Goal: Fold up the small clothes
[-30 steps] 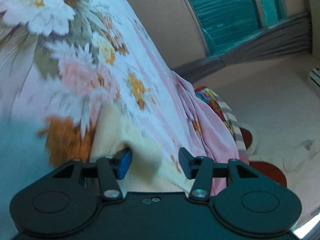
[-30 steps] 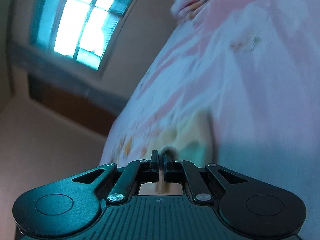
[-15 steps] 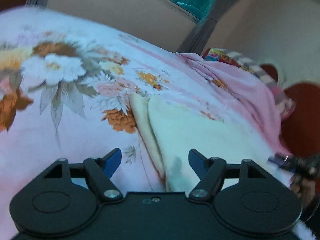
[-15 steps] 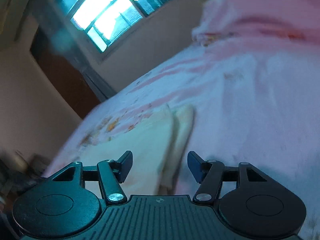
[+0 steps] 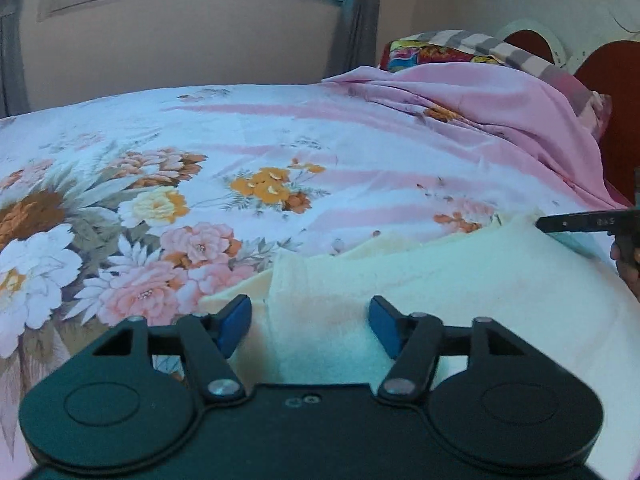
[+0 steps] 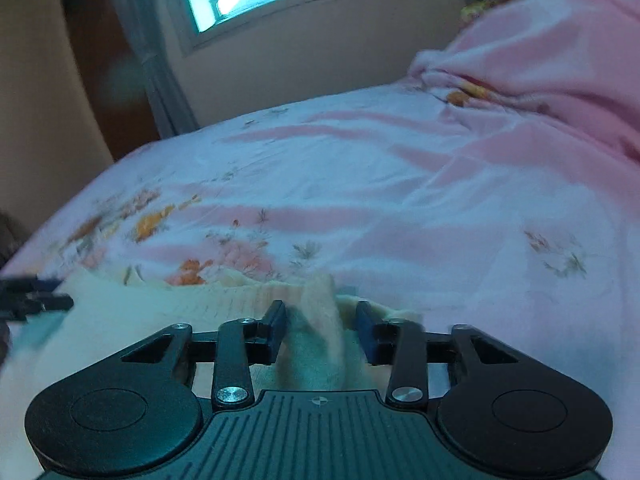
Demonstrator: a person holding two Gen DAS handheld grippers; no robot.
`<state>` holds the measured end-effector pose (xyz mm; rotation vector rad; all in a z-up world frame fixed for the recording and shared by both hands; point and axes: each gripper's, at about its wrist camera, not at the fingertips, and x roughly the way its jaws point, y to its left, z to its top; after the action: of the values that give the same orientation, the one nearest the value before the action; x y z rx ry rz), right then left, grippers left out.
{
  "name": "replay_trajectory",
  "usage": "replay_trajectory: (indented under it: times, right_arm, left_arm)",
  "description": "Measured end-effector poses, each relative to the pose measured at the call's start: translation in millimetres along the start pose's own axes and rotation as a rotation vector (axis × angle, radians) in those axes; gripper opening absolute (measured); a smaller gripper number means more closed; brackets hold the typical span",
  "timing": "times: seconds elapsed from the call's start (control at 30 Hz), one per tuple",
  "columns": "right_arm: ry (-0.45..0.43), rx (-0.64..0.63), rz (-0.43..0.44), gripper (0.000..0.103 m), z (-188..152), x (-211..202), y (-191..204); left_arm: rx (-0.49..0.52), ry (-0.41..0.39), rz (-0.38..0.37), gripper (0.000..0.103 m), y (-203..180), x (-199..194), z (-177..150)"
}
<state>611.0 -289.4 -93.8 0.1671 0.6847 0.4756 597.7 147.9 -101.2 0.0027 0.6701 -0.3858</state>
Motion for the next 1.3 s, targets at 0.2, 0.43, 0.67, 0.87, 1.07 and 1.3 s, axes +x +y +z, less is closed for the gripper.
replay_trajectory:
  times: [0.2,0.43,0.67,0.87,1.07,1.3]
  right_arm:
    - [-0.062,-0.075,-0.045,0.003,-11.2,-6.4,14.6]
    - [-0.172,-0.063,-0.086,0.003,5.6,-26.8,15.9]
    - [-0.093,-0.008,-0.2,0.004,-8.5,-35.8,14.6]
    - [-0.104,-0.064,-0.022,0.004,-82.5,-153.4,78.6]
    - [0.021,-0.078,-0.138,0.003,-149.8,-153.3,102.1]
    - [-0.115,0.002,-0.132,0.004,-135.4,-208.0,90.1]
  left_arm:
    - [-0.066,-0.004,-0.037,0.0,7.4,5.2,3.6]
    - [-0.105,-0.152,-0.018,0.0,8.4,-5.8,12.7]
    - [-0.188,-0.051,0.109,0.066,-2.1,-17.0,-2.1]
    - [-0.06,-0.184,0.067,0.09,-81.9,-141.6,-71.3]
    - [-0.164,-0.011,0.182,0.086,-75.6,-130.4,-125.3]
    - [-0.259,-0.074,0.188,0.09,-55.8,-172.7,-115.6]
